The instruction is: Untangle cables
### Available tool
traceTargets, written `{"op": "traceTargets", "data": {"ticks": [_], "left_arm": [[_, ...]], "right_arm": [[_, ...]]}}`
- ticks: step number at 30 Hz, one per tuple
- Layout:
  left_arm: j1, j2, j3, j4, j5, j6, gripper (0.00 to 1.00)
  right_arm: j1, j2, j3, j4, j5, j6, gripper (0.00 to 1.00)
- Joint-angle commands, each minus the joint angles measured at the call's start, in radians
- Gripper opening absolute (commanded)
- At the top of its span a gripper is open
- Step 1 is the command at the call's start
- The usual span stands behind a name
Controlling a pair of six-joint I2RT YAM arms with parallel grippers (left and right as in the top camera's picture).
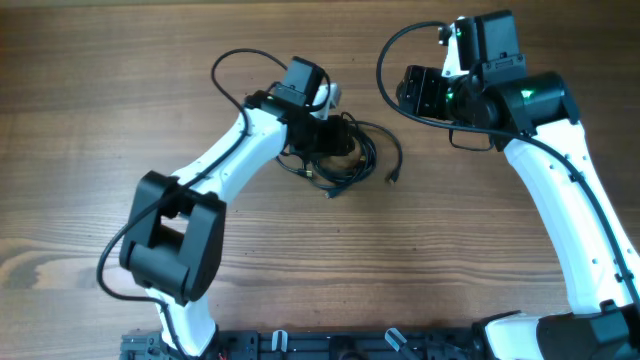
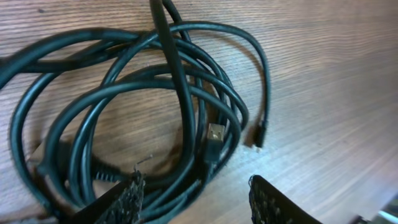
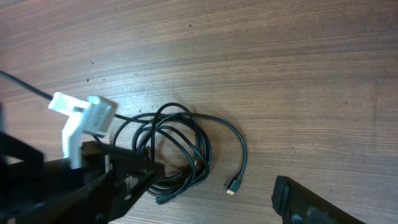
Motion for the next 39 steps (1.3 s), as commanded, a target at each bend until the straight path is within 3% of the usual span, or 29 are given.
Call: {"op": "traceTargets", "data": {"ticks": [1,4,5,6,7,10,12,15,17,23,26,28,31,35,37,39], "left_arm": [[-0.035,0.056,-0.006,0.071,-0.155,0.019,0.54],[-0.046,0.076,-0.006,0.104,-0.22,0.02,0.49],[-0.046,0.089,-0.006,0.102,-0.222,0.02,0.39],[-0.046,0.097,-0.006,0.09,-0.222,0.019,0.09],[-0.046,0.097,-0.006,0.077,-0.221,0.018,0.04],[-0.036,0.069,0.01,0.043,-0.184,0.015,0.04],[-0.016,0.025,0.036,0.031,-0.075,0.015,0.04],[0.048,-0.082,0.119,0.03,0.212,0.014,0.04],[0.101,-0.135,0.164,0.04,0.322,-0.051,0.04],[0.217,-0.17,0.166,0.163,0.347,-0.272,0.04],[0.262,-0.17,0.166,0.354,0.341,-0.577,0.04],[0.273,-0.172,0.166,0.547,0.361,-0.88,0.04],[0.273,-0.182,0.166,0.661,0.381,-1.046,0.04],[0.273,-0.205,0.166,0.709,0.379,-1.285,0.04],[0.273,-0.226,0.166,0.711,0.374,-1.534,0.04],[0.267,-0.24,0.166,0.71,0.379,-1.701,0.04]], "right_arm": [[-0.002,-0.004,0.021,-0.008,0.013,-0.01,0.83],[-0.002,-0.004,0.021,-0.014,0.013,-0.01,0.83],[-0.002,-0.004,0.021,-0.015,0.013,-0.01,0.83],[-0.002,-0.004,0.021,-0.016,0.013,-0.01,0.83],[-0.002,-0.004,0.02,-0.016,0.013,-0.01,0.83],[-0.002,-0.004,0.007,-0.005,0.013,-0.009,0.83],[-0.002,-0.001,-0.004,0.0,0.013,-0.009,0.83],[-0.002,0.0,-0.013,0.0,0.013,-0.01,0.83],[-0.002,0.0,-0.013,0.001,0.013,-0.01,0.83],[-0.002,0.0,-0.013,-0.002,0.013,-0.01,0.83],[-0.002,0.0,-0.013,-0.004,0.012,-0.01,0.83],[-0.002,0.0,-0.013,-0.004,0.013,-0.01,0.83],[-0.002,0.0,-0.013,0.001,0.025,-0.011,0.83],[-0.002,0.0,-0.013,0.005,0.029,-0.011,0.83],[-0.002,0.0,-0.013,0.005,0.029,-0.01,0.83],[-0.002,0.0,-0.013,0.006,0.029,-0.009,0.83]]}}
